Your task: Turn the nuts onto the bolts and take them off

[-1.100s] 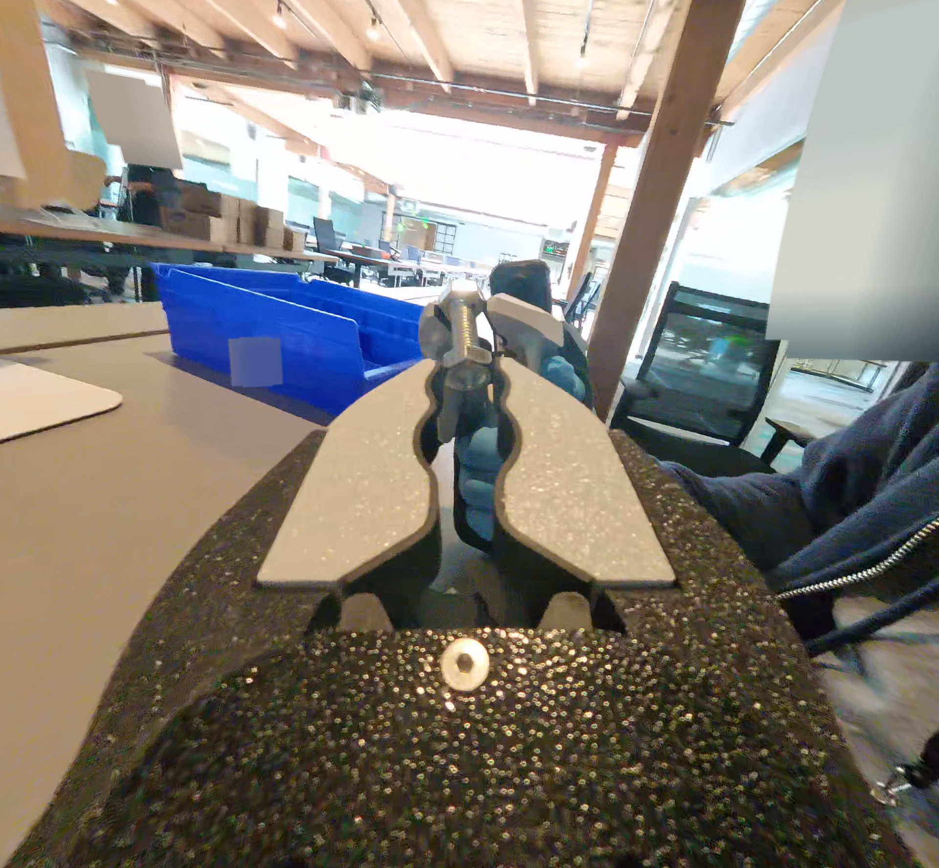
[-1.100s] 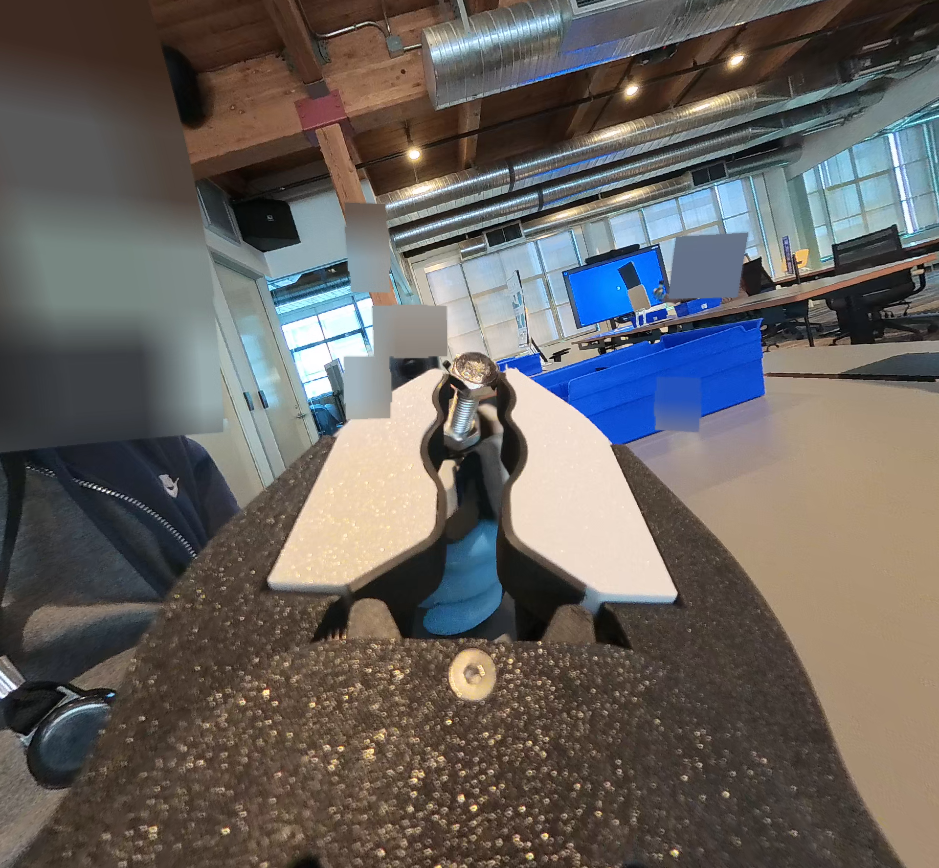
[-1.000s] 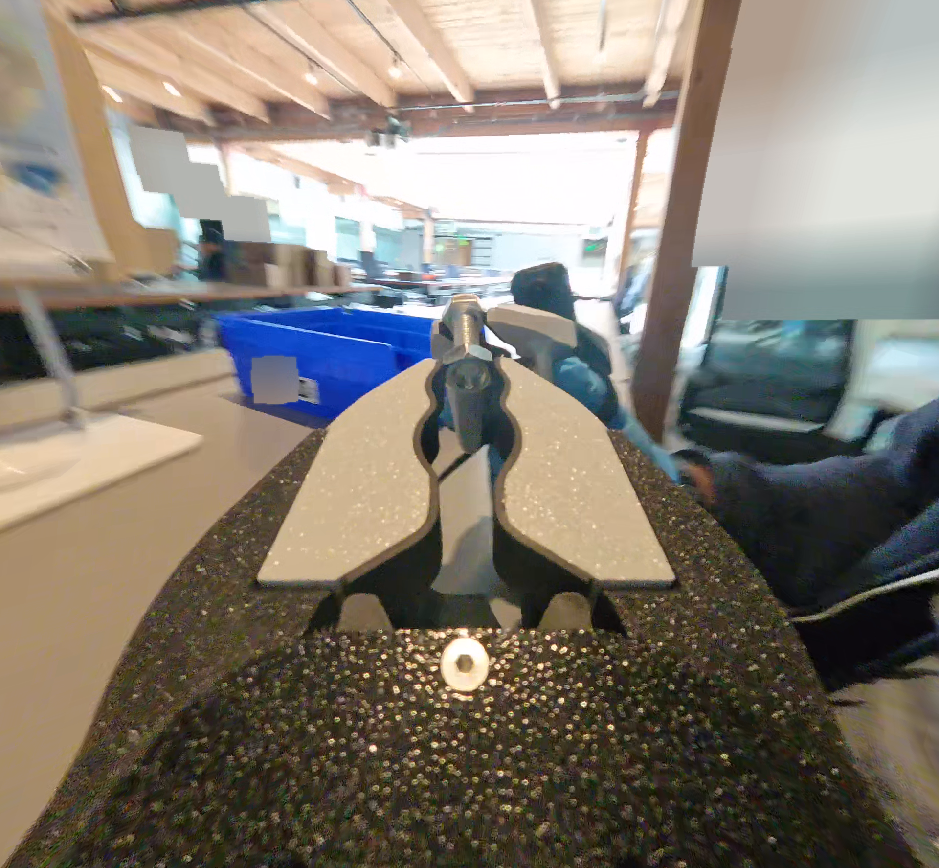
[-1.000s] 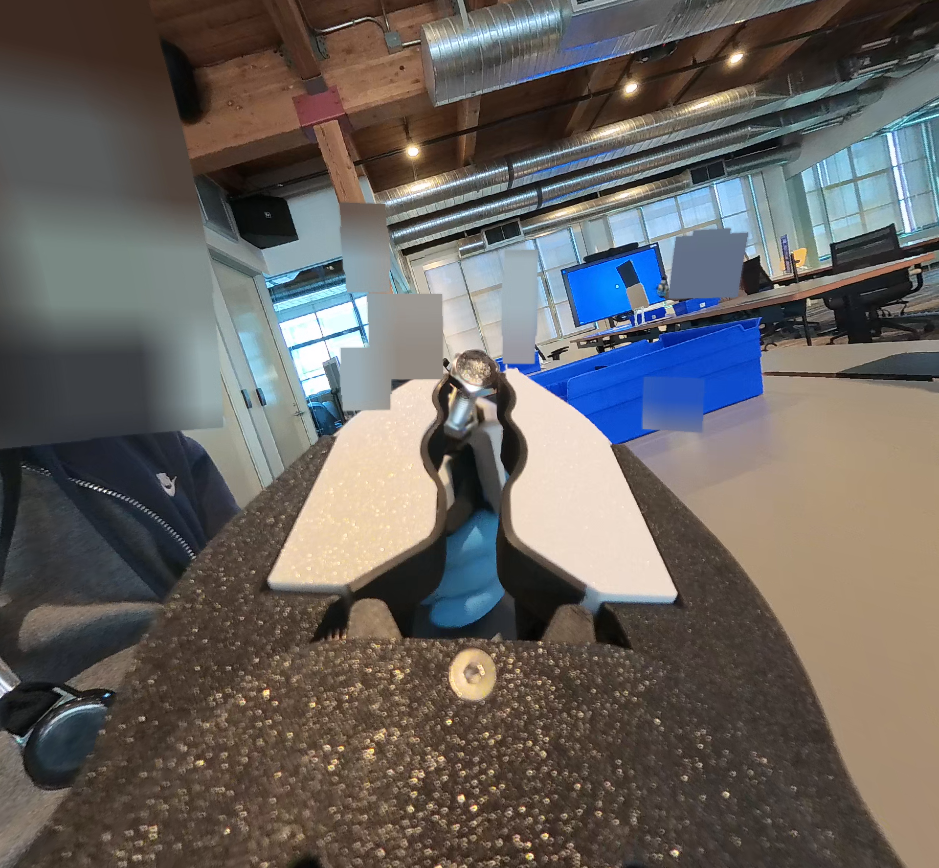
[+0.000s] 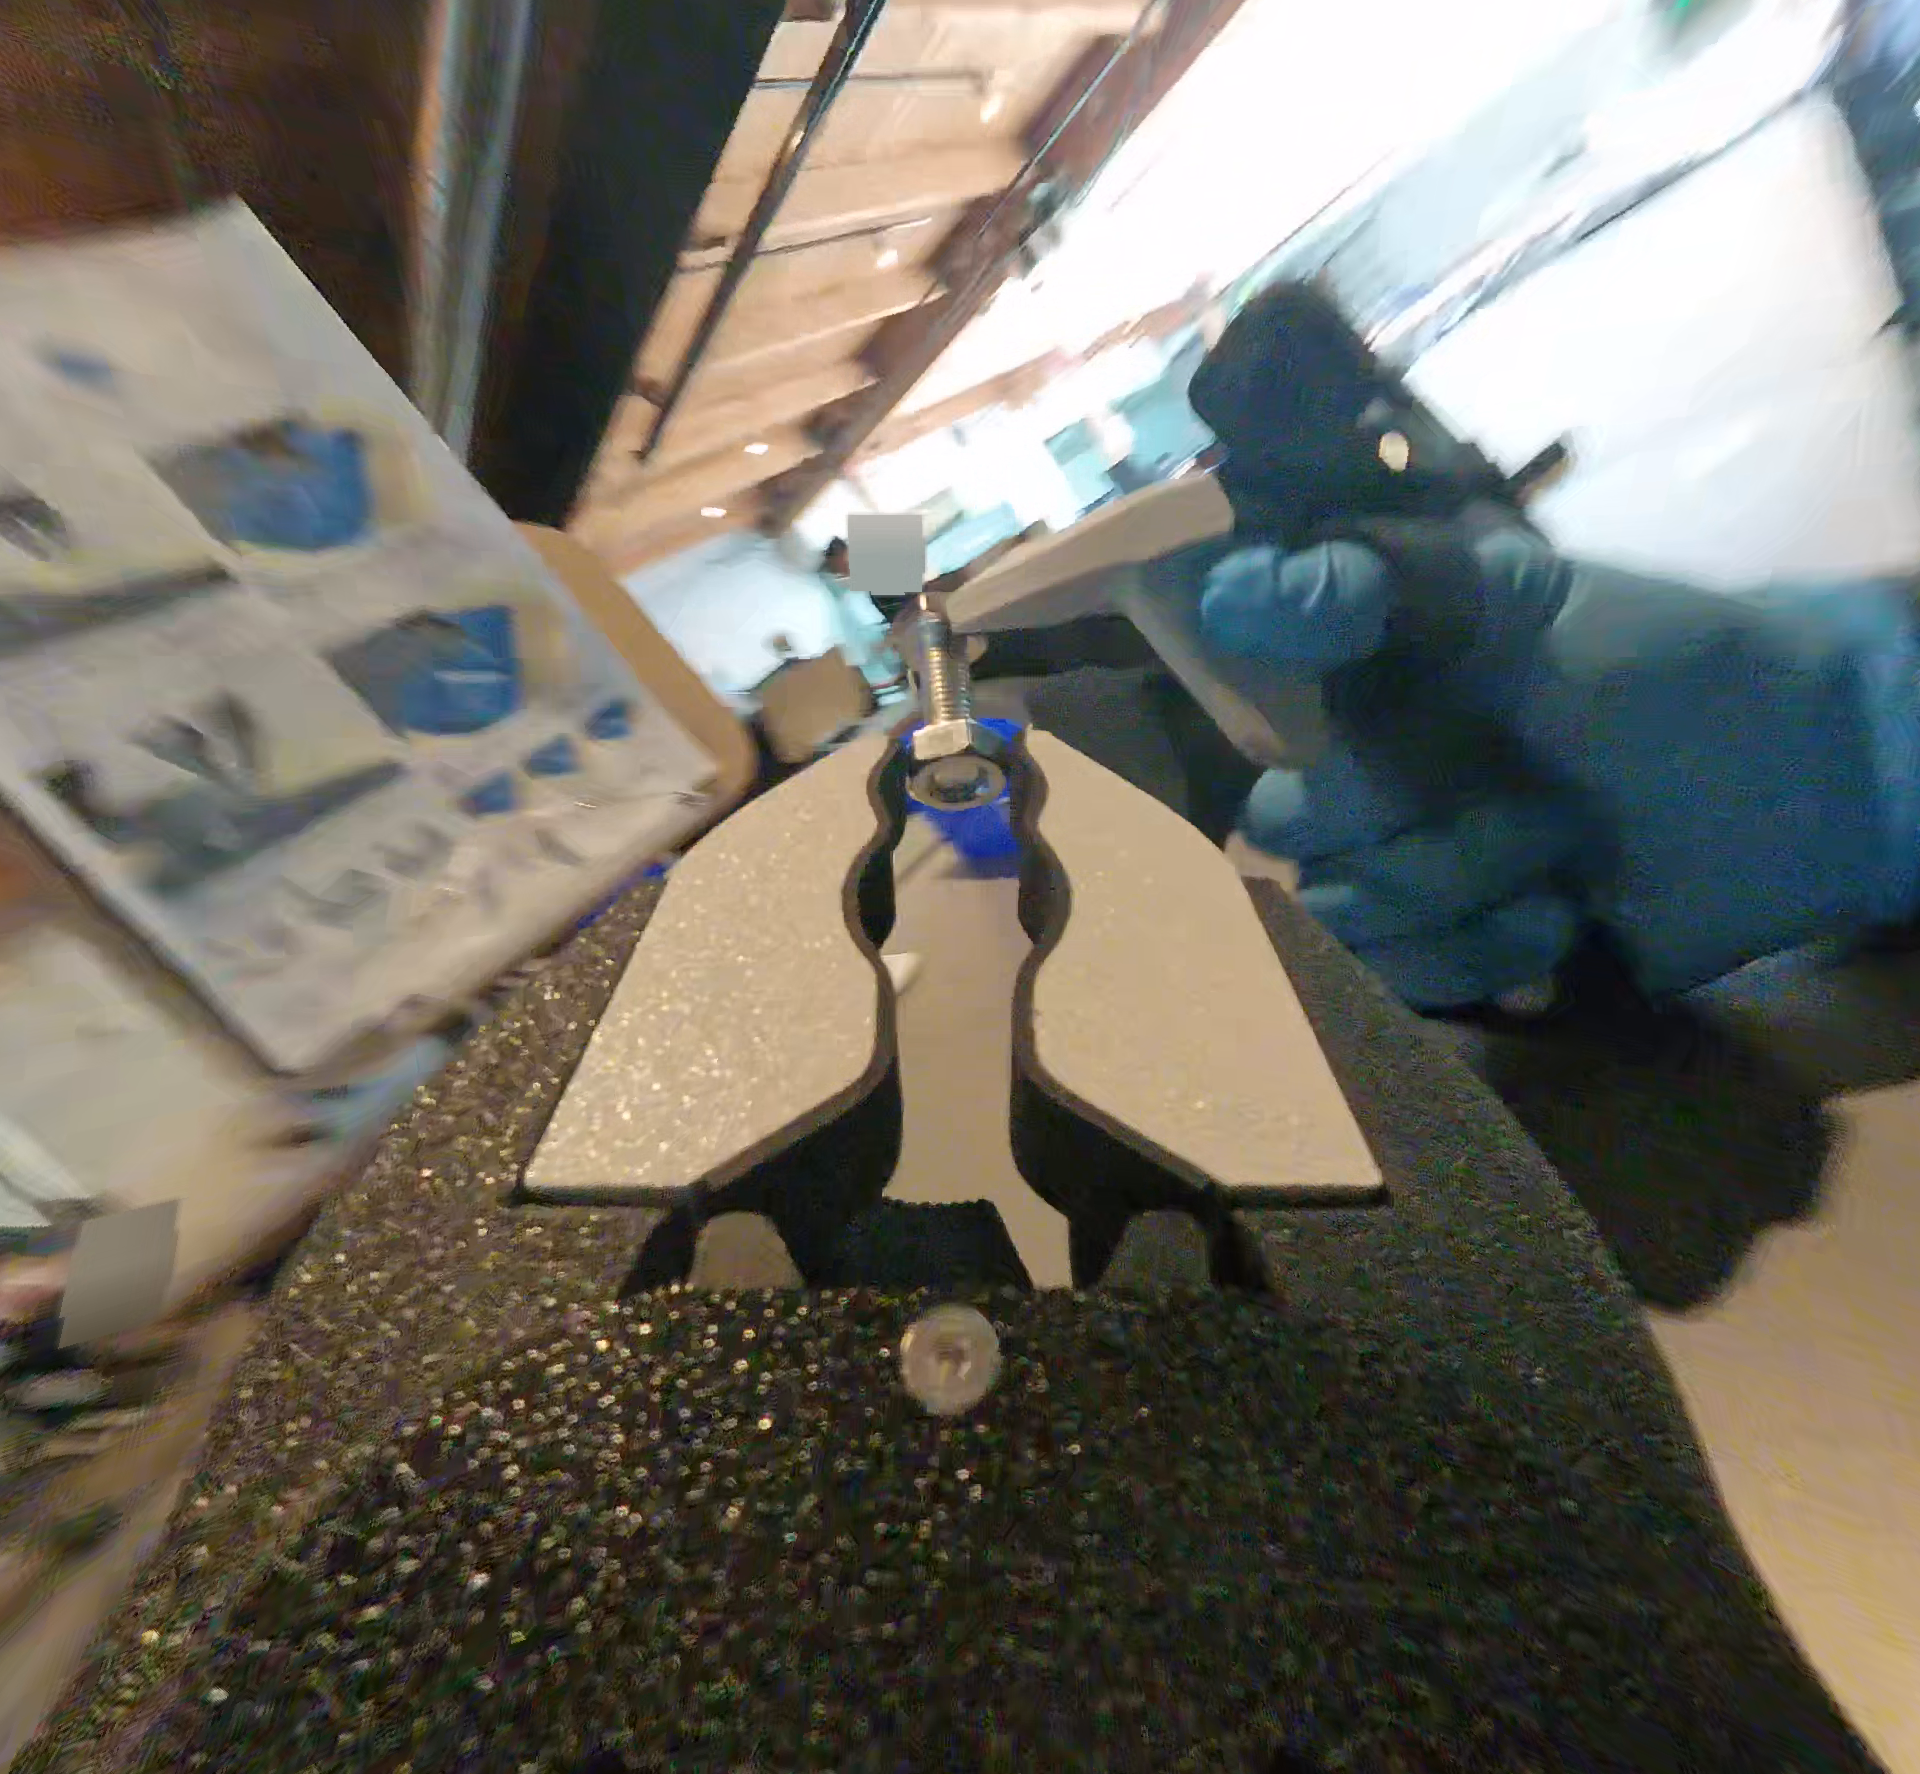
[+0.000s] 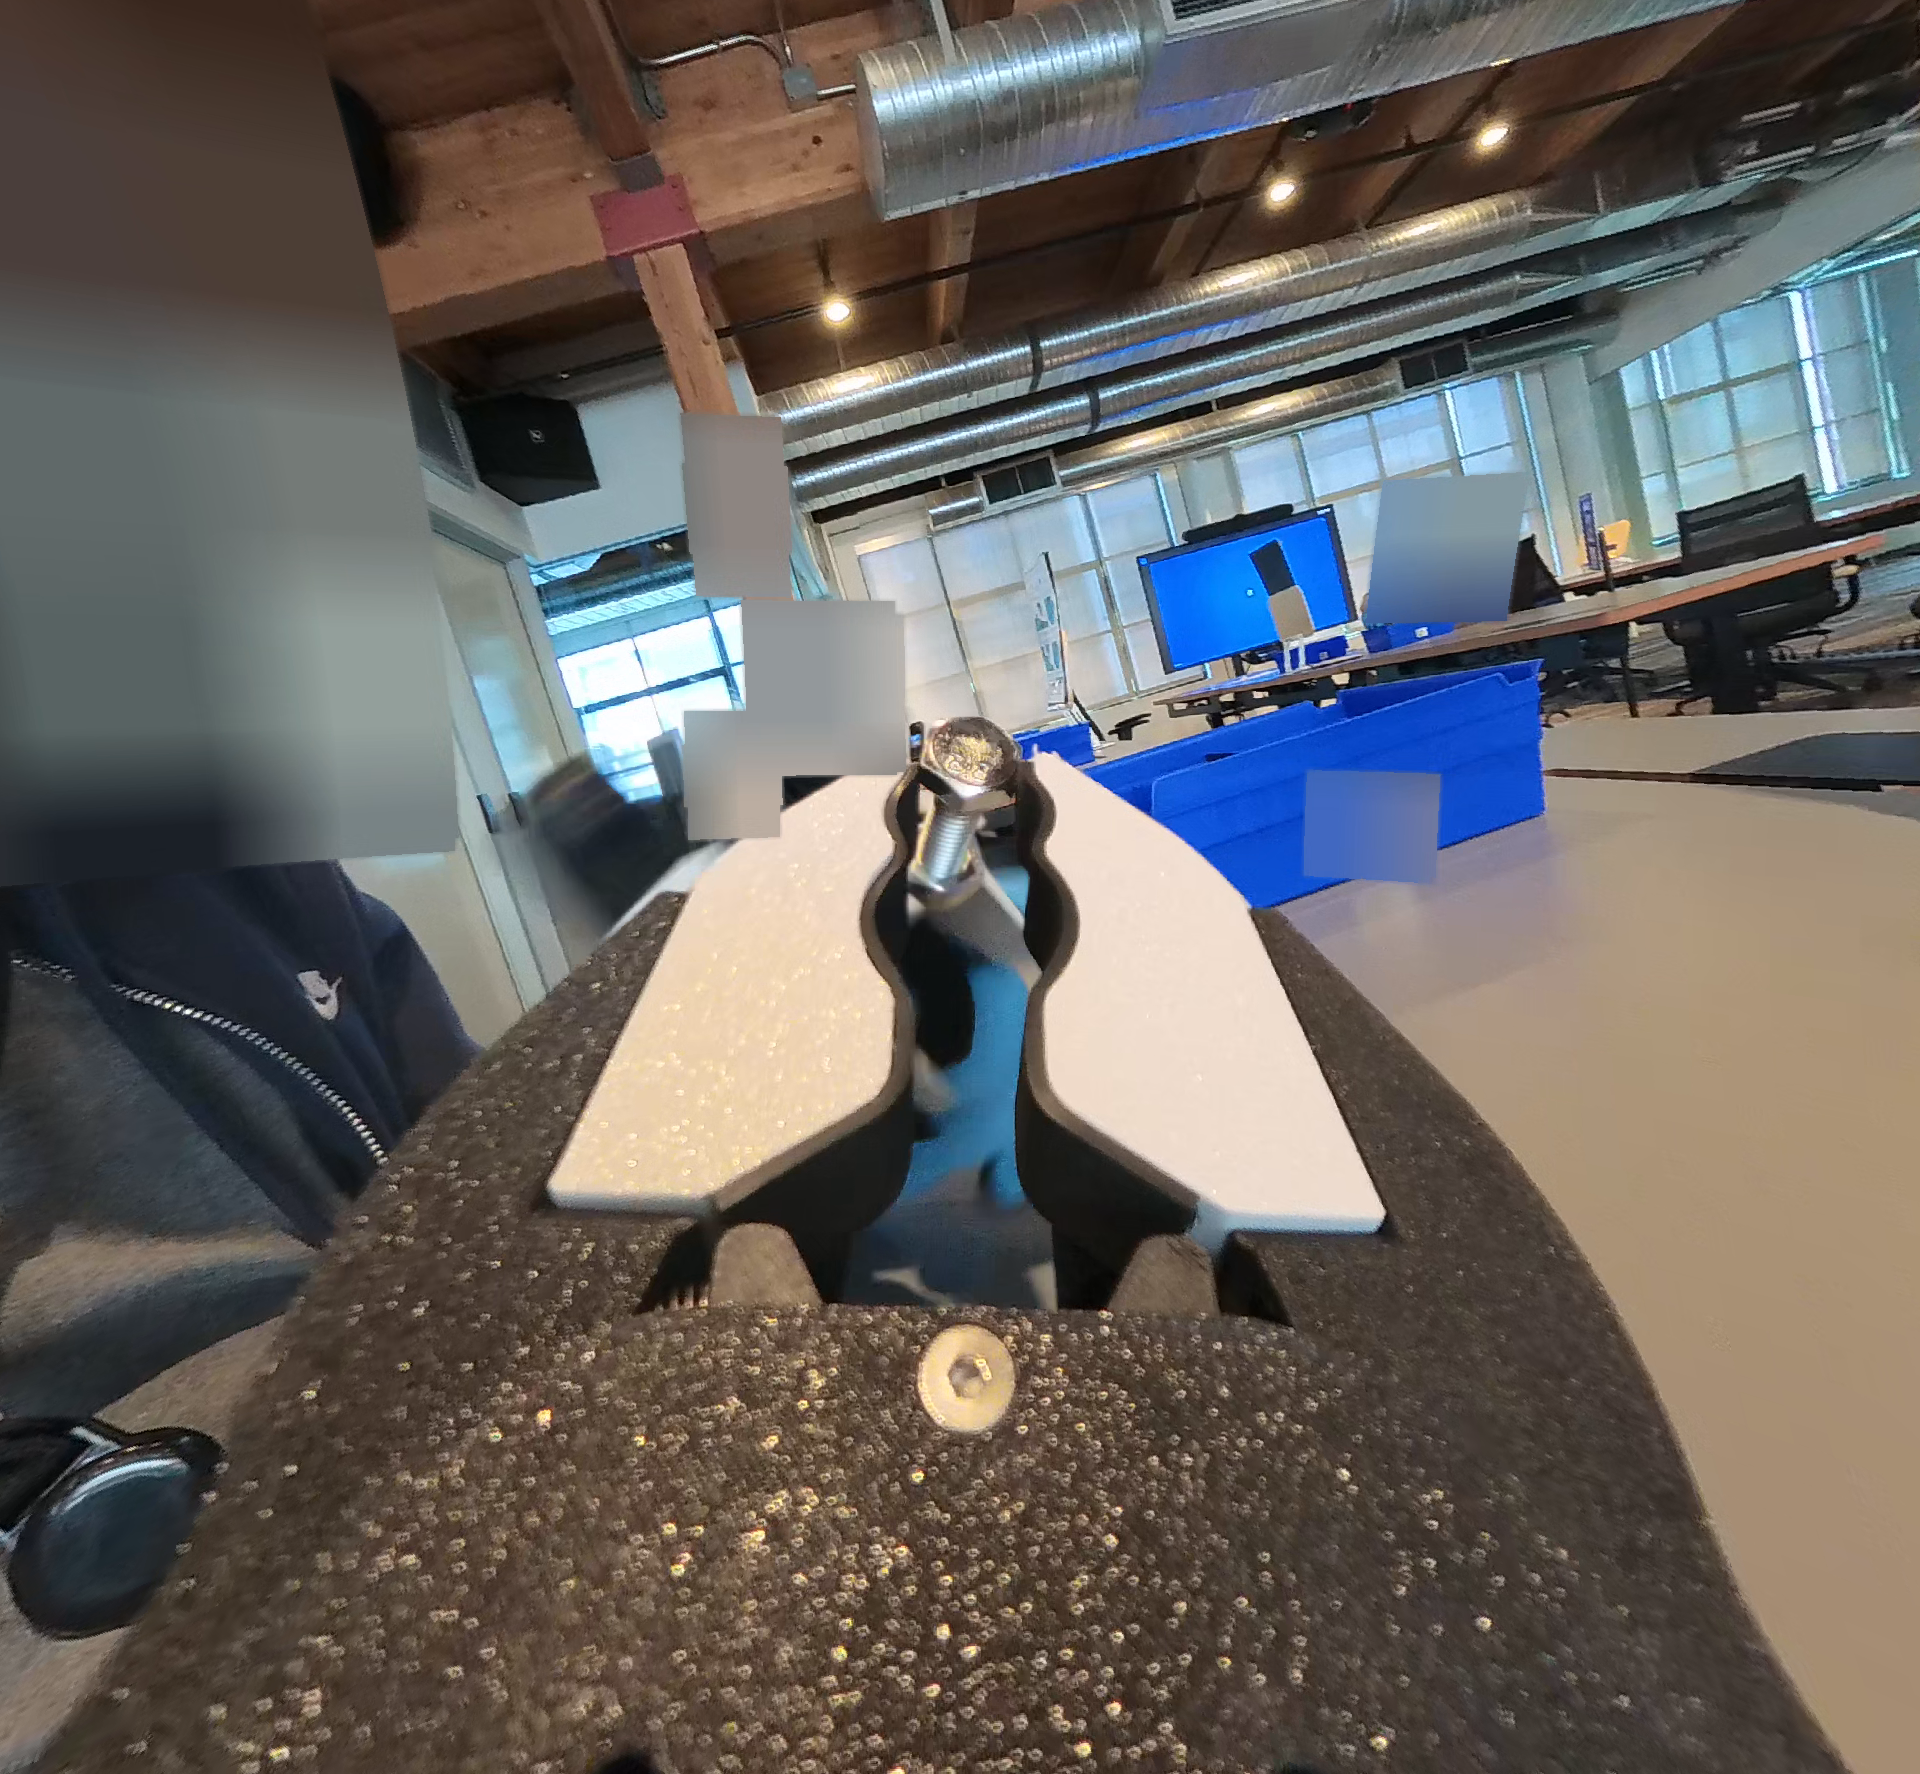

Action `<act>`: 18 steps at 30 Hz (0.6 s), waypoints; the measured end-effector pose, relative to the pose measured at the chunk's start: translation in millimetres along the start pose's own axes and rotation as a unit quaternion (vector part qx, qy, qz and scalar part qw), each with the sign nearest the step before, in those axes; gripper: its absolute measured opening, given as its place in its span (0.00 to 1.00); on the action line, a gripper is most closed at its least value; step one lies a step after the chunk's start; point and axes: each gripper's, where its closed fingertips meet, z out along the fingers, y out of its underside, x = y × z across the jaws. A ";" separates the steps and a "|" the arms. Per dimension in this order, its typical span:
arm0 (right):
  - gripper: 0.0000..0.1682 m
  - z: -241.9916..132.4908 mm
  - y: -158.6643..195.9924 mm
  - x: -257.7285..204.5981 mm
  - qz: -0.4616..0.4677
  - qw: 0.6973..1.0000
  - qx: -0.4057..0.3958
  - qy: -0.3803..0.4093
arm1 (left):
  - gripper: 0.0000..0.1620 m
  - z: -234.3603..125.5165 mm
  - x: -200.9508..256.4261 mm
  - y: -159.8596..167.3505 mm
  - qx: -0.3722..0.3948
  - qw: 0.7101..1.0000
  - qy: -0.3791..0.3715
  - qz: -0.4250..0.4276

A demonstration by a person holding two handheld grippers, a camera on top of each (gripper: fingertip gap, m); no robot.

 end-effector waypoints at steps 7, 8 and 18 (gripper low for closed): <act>0.10 -3.3 -5.0 0.3 0.005 1.000 0.016 -0.002 | 0.26 -2.1 -10.7 -10.0 0.056 0.979 0.028 -0.196; 0.10 -2.9 -4.8 0.1 0.004 1.000 0.016 -0.002 | 0.26 -2.7 -14.6 -8.5 0.063 0.963 0.042 -0.258; 0.10 -1.4 -3.8 -2.4 -0.004 1.000 0.011 -0.007 | 0.19 -2.4 0.9 -9.4 0.067 0.826 0.183 -0.528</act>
